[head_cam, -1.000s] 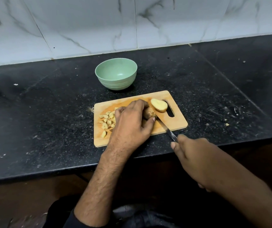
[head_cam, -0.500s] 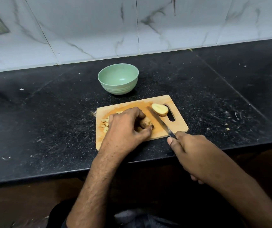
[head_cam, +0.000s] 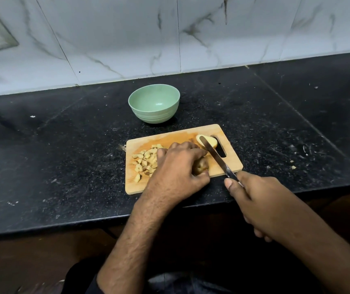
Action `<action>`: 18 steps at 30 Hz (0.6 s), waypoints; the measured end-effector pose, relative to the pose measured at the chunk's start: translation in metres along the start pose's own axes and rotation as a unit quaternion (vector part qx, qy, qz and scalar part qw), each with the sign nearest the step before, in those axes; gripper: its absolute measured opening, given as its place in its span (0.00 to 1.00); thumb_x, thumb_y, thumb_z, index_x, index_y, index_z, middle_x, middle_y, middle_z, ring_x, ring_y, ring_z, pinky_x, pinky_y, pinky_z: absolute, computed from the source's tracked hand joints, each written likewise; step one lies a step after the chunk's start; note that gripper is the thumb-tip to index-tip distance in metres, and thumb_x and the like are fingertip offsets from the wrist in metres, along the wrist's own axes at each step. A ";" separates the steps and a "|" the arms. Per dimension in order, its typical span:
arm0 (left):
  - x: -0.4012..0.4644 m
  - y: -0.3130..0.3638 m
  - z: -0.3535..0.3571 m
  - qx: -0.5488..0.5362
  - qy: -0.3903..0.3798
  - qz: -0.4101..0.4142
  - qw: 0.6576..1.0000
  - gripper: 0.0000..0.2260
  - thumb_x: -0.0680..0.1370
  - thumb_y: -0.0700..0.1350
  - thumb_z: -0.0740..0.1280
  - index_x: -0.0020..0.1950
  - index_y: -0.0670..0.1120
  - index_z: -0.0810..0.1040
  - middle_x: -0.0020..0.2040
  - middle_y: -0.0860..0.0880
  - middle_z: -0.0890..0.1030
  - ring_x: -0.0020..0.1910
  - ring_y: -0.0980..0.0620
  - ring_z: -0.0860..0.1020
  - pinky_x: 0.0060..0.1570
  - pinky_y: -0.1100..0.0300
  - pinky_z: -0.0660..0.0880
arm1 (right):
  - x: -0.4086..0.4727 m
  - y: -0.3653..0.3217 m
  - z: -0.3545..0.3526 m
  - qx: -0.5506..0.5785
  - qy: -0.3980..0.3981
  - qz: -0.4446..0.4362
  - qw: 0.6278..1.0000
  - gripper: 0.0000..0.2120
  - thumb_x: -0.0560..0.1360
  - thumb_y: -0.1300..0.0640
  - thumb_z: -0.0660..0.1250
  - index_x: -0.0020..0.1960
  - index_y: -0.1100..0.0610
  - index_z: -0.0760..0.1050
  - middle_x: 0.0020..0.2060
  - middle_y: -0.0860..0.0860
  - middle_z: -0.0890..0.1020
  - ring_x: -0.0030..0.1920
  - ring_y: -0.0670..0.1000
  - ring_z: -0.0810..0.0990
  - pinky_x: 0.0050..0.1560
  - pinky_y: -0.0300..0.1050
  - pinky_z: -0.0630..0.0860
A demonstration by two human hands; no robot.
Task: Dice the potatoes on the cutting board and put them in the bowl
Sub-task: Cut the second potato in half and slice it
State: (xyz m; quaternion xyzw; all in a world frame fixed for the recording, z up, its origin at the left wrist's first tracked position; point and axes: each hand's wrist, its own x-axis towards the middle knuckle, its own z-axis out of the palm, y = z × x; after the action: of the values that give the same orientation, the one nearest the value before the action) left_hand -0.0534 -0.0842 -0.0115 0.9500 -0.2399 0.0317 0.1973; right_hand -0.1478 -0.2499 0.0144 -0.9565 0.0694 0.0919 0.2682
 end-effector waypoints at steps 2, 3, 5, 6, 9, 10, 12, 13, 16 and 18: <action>-0.001 0.002 0.004 0.000 0.010 -0.008 1.000 0.24 0.75 0.56 0.69 0.70 0.55 0.71 0.64 0.57 0.76 0.62 0.55 0.70 0.62 0.51 0.60 | -0.001 0.002 0.000 -0.003 0.001 0.000 1.000 0.17 0.83 0.40 0.51 0.45 0.49 0.68 0.31 0.51 0.80 0.24 0.49 0.82 0.25 0.39 0.76; -0.001 0.002 0.005 -0.013 0.017 -0.015 1.000 0.24 0.74 0.56 0.69 0.69 0.56 0.70 0.63 0.58 0.77 0.61 0.55 0.70 0.62 0.53 0.59 | -0.002 0.002 0.000 -0.003 -0.001 0.000 1.000 0.17 0.83 0.40 0.51 0.44 0.49 0.69 0.31 0.51 0.80 0.24 0.49 0.82 0.25 0.38 0.76; -0.001 0.000 0.005 -0.039 0.033 -0.025 0.998 0.24 0.74 0.56 0.71 0.68 0.56 0.70 0.62 0.59 0.77 0.59 0.57 0.71 0.59 0.56 0.57 | -0.002 0.003 0.000 -0.002 -0.007 0.000 1.000 0.17 0.83 0.40 0.51 0.44 0.50 0.68 0.32 0.51 0.80 0.25 0.49 0.82 0.24 0.37 0.75; -0.001 -0.002 0.005 -0.043 0.039 -0.030 0.998 0.24 0.74 0.56 0.71 0.68 0.57 0.69 0.61 0.60 0.77 0.59 0.57 0.71 0.58 0.57 0.56 | -0.002 0.003 0.000 -0.003 -0.009 -0.001 1.000 0.17 0.83 0.40 0.51 0.44 0.50 0.68 0.32 0.51 0.80 0.25 0.50 0.82 0.24 0.37 0.75; -0.001 -0.005 0.004 -0.037 0.048 -0.045 0.997 0.25 0.74 0.58 0.72 0.68 0.57 0.70 0.62 0.59 0.77 0.61 0.57 0.72 0.58 0.56 0.58 | -0.002 0.001 0.002 -0.012 -0.004 -0.012 1.000 0.17 0.83 0.40 0.51 0.43 0.49 0.68 0.31 0.51 0.80 0.24 0.48 0.81 0.25 0.37 0.75; -0.001 -0.007 0.004 -0.031 0.056 -0.050 0.997 0.25 0.73 0.59 0.72 0.68 0.56 0.70 0.63 0.58 0.76 0.62 0.56 0.72 0.58 0.55 0.58 | -0.002 0.000 0.003 -0.014 -0.001 -0.016 1.000 0.17 0.83 0.40 0.51 0.44 0.49 0.68 0.31 0.51 0.80 0.25 0.48 0.80 0.27 0.39 0.77; -0.001 -0.010 0.004 -0.012 0.078 -0.063 0.995 0.26 0.72 0.64 0.72 0.66 0.56 0.72 0.62 0.58 0.75 0.63 0.56 0.71 0.58 0.53 0.59 | -0.001 -0.001 0.005 -0.020 0.012 -0.026 0.999 0.17 0.82 0.39 0.50 0.44 0.48 0.68 0.32 0.51 0.79 0.27 0.47 0.78 0.34 0.46 0.80; -0.001 -0.010 0.004 0.000 0.087 -0.070 0.994 0.27 0.71 0.66 0.72 0.65 0.56 0.74 0.61 0.58 0.75 0.62 0.55 0.71 0.58 0.53 0.59 | -0.001 -0.001 0.006 -0.023 0.020 -0.031 0.999 0.17 0.82 0.38 0.50 0.44 0.48 0.68 0.32 0.50 0.79 0.29 0.46 0.77 0.37 0.48 0.80; -0.003 -0.012 0.005 0.014 0.088 -0.078 0.993 0.26 0.70 0.68 0.70 0.64 0.57 0.77 0.59 0.59 0.77 0.60 0.54 0.71 0.58 0.52 0.59 | 0.000 -0.006 0.008 -0.030 0.036 -0.036 0.998 0.18 0.82 0.37 0.48 0.41 0.47 0.64 0.33 0.49 0.77 0.30 0.47 0.77 0.38 0.48 0.78; -0.006 -0.013 0.005 -0.001 0.080 -0.080 0.994 0.24 0.72 0.66 0.70 0.65 0.57 0.76 0.59 0.59 0.78 0.61 0.55 0.71 0.59 0.52 0.59 | 0.002 -0.009 0.011 -0.044 0.042 -0.038 0.997 0.19 0.82 0.37 0.48 0.40 0.48 0.62 0.34 0.50 0.77 0.31 0.48 0.77 0.38 0.49 0.78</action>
State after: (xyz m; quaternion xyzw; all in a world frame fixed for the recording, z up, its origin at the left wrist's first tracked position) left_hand -0.0522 -0.0728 -0.0215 0.9604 -0.1461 0.0915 0.2187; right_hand -0.1459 -0.2369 0.0095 -0.9723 0.0396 0.0445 0.2259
